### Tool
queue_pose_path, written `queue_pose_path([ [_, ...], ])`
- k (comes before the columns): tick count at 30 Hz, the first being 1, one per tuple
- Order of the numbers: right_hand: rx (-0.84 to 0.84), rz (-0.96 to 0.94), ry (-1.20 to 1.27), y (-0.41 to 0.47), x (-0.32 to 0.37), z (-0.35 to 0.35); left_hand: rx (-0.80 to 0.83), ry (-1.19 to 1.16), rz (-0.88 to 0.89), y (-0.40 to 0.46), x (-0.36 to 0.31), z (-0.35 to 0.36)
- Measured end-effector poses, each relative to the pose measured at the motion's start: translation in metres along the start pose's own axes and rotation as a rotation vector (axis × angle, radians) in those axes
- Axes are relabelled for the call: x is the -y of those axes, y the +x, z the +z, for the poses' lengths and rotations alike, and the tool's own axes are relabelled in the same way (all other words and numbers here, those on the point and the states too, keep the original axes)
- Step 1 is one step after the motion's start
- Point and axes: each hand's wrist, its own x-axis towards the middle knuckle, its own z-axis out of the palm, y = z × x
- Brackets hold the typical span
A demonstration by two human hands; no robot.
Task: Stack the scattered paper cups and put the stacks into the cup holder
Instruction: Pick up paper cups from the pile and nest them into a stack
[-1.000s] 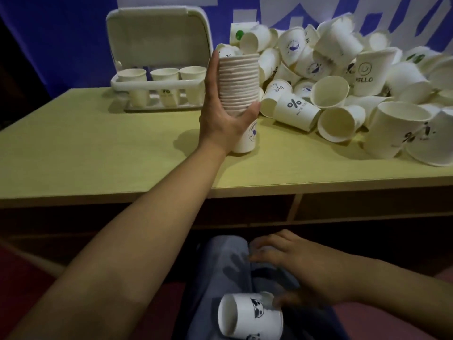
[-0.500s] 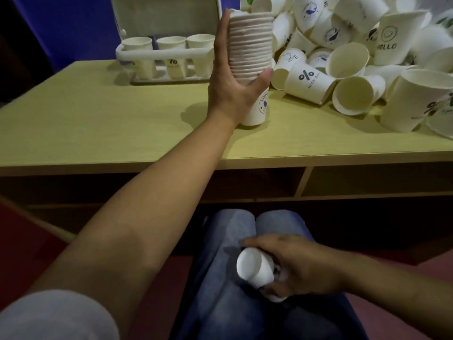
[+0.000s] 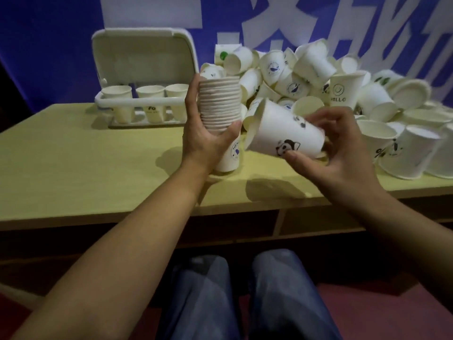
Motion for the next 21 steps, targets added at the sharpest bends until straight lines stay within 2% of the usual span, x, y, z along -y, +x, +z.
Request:
queue_pose_path([
  [4, -0.183, 0.084, 0.040, 0.038, 0.000, 0.006, 0.023, -0.002, -0.017, -0.001, -0.001, -0.002],
  [7, -0.213, 0.141, 0.101, 0.070, 0.000, 0.021, 0.081, 0.040, 0.019, -0.003, -0.002, -0.001],
  [12, -0.252, 0.111, 0.109, 0.109, 0.009, 0.037, 0.140, 0.085, 0.069, -0.006, -0.004, 0.000],
  [15, -0.194, 0.084, 0.090, 0.118, 0.015, 0.042, 0.154, 0.105, 0.078, -0.008, -0.008, -0.001],
  [21, 0.055, -0.007, -0.106, 0.112, 0.014, 0.057, 0.188, 0.133, 0.075, -0.008, -0.008, 0.000],
])
